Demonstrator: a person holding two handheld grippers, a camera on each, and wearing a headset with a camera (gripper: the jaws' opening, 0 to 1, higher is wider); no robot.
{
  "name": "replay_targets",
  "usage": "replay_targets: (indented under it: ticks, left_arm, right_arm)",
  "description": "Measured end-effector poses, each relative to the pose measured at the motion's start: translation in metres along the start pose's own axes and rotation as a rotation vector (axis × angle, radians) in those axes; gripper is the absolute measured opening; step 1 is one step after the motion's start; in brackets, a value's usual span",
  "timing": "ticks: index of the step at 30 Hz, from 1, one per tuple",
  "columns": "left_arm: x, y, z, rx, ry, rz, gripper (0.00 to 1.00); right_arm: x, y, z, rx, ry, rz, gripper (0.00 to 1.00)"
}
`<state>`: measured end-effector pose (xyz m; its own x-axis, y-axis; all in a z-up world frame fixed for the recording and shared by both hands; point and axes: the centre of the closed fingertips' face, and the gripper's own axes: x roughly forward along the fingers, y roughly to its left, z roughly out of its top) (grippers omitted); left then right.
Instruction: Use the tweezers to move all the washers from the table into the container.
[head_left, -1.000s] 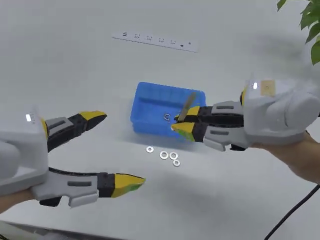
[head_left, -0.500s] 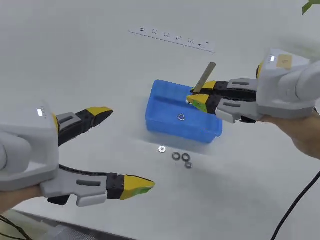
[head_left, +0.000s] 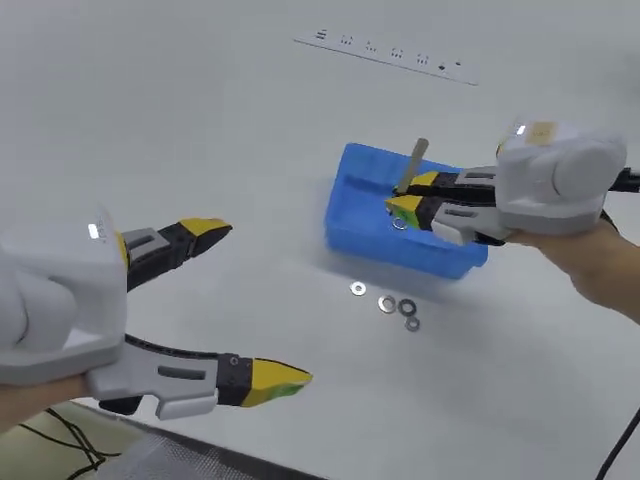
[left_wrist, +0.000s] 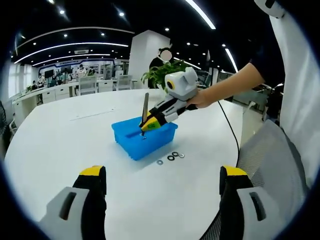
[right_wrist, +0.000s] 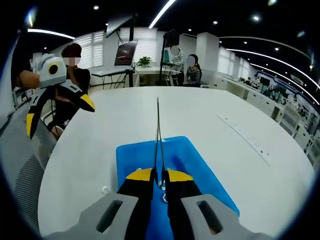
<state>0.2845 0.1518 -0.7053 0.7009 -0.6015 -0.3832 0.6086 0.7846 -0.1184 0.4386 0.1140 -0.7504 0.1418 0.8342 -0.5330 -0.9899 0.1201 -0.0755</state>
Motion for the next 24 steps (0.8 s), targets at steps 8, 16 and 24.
replay_targets:
  ticks: [8, 16, 24]
  left_arm:
    - [0.001, 0.001, 0.005, 0.001, -0.008, 0.013, 1.0]
    - [0.003, -0.009, 0.0, 0.0, 0.014, 0.005, 1.0]
    - [0.002, -0.009, 0.002, -0.005, 0.002, 0.003, 1.0]
  right_arm:
    - [0.004, 0.001, -0.006, -0.001, -0.001, 0.009, 0.1]
    - [0.001, 0.003, -0.014, -0.015, 0.008, 0.01, 0.1]
    - [-0.001, 0.005, -0.018, -0.016, 0.016, 0.007, 0.1]
